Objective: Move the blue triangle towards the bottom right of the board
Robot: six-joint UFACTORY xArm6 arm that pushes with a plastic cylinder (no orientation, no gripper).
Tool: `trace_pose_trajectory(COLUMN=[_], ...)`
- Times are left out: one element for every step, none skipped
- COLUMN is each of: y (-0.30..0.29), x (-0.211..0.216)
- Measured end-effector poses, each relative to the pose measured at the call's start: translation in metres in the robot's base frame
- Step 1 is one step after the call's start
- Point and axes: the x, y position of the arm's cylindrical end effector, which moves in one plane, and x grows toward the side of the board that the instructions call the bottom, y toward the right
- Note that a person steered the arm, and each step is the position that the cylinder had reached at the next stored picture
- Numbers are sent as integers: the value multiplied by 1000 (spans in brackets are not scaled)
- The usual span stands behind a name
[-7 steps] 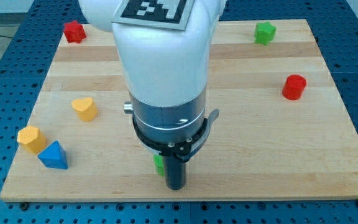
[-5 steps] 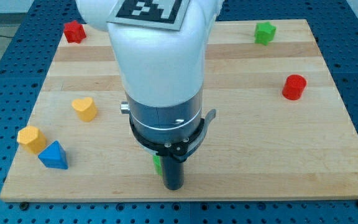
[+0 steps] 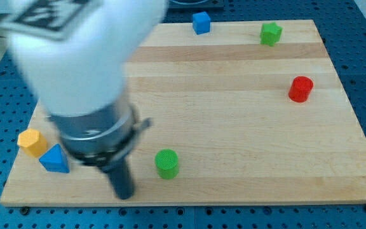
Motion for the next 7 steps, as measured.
trace_pose_trajectory(y=[-43,-96,-122,-122,-121,-103,-88], x=[6,5,-8,-42,-67,-77,-78])
